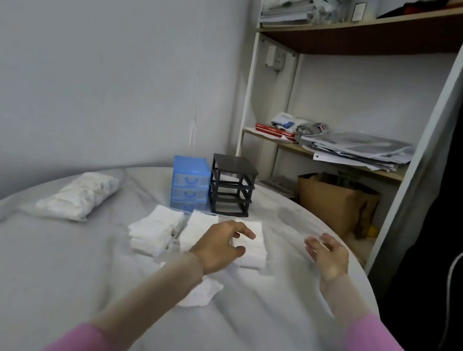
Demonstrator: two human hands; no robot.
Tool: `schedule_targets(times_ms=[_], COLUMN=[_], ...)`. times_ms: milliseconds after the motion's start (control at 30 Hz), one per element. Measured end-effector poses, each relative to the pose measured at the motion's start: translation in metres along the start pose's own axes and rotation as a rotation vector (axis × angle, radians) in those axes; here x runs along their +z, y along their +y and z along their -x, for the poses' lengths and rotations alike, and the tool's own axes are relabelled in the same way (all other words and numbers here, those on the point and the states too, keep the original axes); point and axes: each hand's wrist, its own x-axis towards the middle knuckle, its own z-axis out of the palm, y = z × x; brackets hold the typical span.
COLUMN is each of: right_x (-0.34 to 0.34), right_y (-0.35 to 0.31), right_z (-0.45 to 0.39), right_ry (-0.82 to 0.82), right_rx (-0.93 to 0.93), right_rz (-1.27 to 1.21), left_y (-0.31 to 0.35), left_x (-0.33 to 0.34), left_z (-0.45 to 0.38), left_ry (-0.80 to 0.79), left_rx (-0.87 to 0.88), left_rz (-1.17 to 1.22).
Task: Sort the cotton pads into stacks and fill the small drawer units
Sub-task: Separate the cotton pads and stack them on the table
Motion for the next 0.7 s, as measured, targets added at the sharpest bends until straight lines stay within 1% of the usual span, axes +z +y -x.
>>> schedule_targets(times_ms=[67, 167, 333, 400, 500, 567, 633, 700], right_x=[0.001, 0.005, 0.012, 0.017, 0.022, 0.024, 0.025, 0.023], right_y=[0.002, 0.002, 0.004, 0.003, 0.002, 0.001, 0.001, 0.001], right_z=[-0.009, -0.018, -0.029, -0.029, -0.026, -0.025, -0.02, -0.014], right_ry=[-0.055, -0.154, -0.211, -0.233, -0.216, -0.221, -0.236, -0.241], right_rx=[0.045, 0.062, 0.119, 0.082, -0.024, -0.058, -0.081, -0.12], right_rz=[0.068, 0.135, 0.279, 0.367, 0.511, 0.568, 0.605, 0.632], left_y=[-0.002, -0.007, -0.014, -0.015, -0.017, -0.018, -0.018, -0.015], left_x=[0.006, 0.009, 0.007, 0.007, 0.005, 0.004, 0.001, -0.005], left_z=[-0.005, -0.01, -0.012, -0.012, -0.011, -0.01, -0.007, -0.003], left_ry=[-0.022, -0.049, -0.052, -0.045, -0.027, 0.001, 0.03, 0.064], left_rx=[0.01, -0.015, -0.011, -0.006, 0.001, 0.006, -0.006, -0.043], left_rz=[-0.084, -0.168, -0.188, -0.184, -0.164, -0.134, -0.072, 0.061])
